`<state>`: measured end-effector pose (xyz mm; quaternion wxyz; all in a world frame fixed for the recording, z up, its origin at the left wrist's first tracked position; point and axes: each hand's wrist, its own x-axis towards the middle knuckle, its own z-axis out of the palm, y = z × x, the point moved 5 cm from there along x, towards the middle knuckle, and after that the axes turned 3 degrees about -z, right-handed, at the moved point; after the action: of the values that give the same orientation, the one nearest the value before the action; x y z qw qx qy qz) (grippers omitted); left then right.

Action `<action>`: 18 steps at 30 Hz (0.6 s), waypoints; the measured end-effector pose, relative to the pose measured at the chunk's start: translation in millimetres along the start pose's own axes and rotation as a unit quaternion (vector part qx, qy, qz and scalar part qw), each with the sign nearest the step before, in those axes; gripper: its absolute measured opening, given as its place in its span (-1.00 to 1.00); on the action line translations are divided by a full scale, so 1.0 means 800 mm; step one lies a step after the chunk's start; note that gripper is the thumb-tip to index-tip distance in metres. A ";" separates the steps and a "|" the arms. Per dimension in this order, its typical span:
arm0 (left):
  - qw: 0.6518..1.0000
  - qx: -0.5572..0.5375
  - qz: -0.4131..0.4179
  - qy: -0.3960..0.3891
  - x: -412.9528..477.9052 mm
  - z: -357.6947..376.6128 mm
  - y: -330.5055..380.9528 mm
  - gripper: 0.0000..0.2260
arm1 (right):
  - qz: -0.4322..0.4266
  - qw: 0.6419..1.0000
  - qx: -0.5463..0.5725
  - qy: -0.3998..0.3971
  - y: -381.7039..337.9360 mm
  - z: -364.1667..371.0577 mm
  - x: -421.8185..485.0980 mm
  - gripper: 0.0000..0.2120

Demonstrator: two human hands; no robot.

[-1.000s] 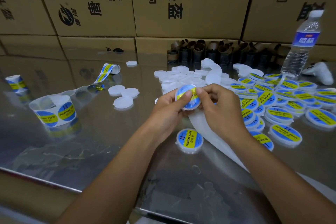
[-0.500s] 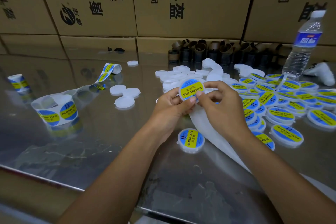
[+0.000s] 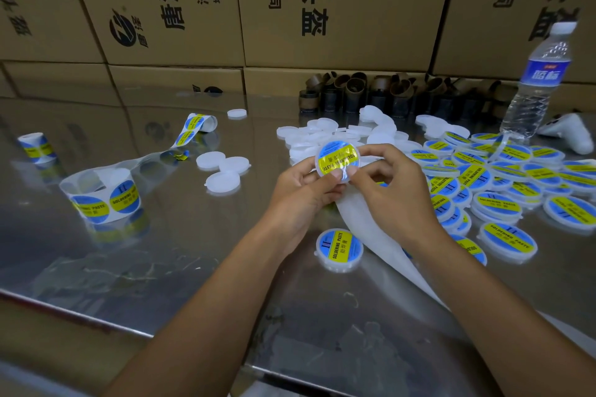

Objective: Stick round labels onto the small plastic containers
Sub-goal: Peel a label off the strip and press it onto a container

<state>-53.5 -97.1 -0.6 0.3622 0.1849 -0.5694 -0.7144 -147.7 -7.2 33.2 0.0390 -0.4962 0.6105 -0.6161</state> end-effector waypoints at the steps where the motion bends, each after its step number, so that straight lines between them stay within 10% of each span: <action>1: 1.000 -0.006 -0.005 0.002 0.000 0.000 -0.001 -0.79 | 0.000 1.000 -0.001 0.004 0.001 -0.001 0.001 -0.76; 18: 0.992 -0.001 -0.024 0.125 -0.005 -0.026 0.002 -0.84 | 0.156 0.940 -0.234 0.192 0.058 -0.079 0.011 -0.65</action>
<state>-36.4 -108.2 -5.7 0.4138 0.2859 -0.5142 -0.6947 -219.8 20.5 16.5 -0.1006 -0.2621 0.8030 -0.5257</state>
